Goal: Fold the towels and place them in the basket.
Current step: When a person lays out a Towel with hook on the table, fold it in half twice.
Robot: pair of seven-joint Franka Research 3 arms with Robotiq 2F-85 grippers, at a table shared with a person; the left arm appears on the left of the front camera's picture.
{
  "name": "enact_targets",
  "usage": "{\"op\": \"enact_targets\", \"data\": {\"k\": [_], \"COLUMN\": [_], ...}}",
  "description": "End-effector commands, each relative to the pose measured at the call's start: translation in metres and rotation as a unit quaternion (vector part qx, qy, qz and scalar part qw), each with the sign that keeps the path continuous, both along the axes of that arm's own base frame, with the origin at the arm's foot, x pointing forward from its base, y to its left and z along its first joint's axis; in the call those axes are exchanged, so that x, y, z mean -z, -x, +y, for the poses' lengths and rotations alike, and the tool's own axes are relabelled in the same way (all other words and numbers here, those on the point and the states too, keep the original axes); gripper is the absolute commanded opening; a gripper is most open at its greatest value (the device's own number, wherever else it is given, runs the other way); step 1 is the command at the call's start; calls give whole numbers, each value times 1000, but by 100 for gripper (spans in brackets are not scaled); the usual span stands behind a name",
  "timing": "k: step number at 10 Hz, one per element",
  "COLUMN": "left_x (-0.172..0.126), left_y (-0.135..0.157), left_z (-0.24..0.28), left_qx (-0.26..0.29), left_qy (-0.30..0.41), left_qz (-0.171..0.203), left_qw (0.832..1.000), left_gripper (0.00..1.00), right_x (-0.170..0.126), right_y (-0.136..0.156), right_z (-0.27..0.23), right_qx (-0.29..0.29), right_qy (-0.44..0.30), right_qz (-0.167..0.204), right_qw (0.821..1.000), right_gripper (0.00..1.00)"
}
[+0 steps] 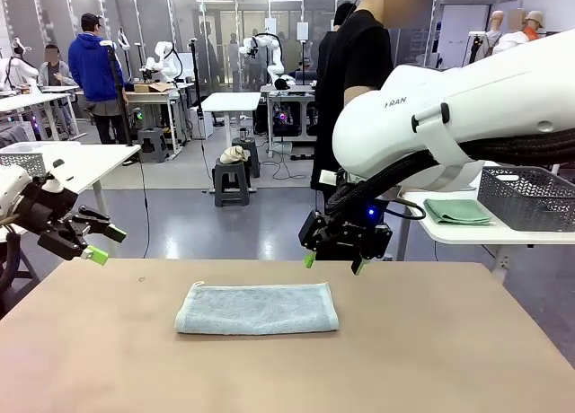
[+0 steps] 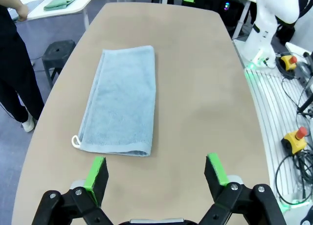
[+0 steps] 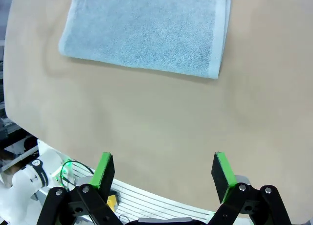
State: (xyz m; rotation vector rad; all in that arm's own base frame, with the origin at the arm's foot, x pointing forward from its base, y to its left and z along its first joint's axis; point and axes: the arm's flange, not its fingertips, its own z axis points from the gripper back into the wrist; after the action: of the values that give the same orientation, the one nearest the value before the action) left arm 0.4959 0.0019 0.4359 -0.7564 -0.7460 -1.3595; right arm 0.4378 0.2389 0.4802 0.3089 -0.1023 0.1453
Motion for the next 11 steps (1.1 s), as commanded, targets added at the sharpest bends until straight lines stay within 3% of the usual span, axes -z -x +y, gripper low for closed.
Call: {"op": "enact_targets", "data": {"k": [1, 3, 4, 11], "left_x": [-1, -1, -1, -1], "left_y": [0, 0, 0, 0], "left_z": [1, 1, 1, 1], "left_qx": [0, 0, 0, 0], "left_qy": [-3, -3, -3, -3], "left_qz": [-1, -1, -1, -1], "left_qw": [1000, 1000, 1000, 1000], "left_gripper": [100, 100, 100, 100], "right_x": [-1, 0, -2, 102], "right_y": [0, 0, -5, -90], "right_z": [0, 0, 5, 25], "right_qx": [-2, 0, 28, 125], "right_qy": [0, 0, 17, 58], "right_qz": [-2, 0, -8, -33], "right_qw": [1000, 1000, 999, 990], "right_gripper": [100, 100, 100, 100]}}
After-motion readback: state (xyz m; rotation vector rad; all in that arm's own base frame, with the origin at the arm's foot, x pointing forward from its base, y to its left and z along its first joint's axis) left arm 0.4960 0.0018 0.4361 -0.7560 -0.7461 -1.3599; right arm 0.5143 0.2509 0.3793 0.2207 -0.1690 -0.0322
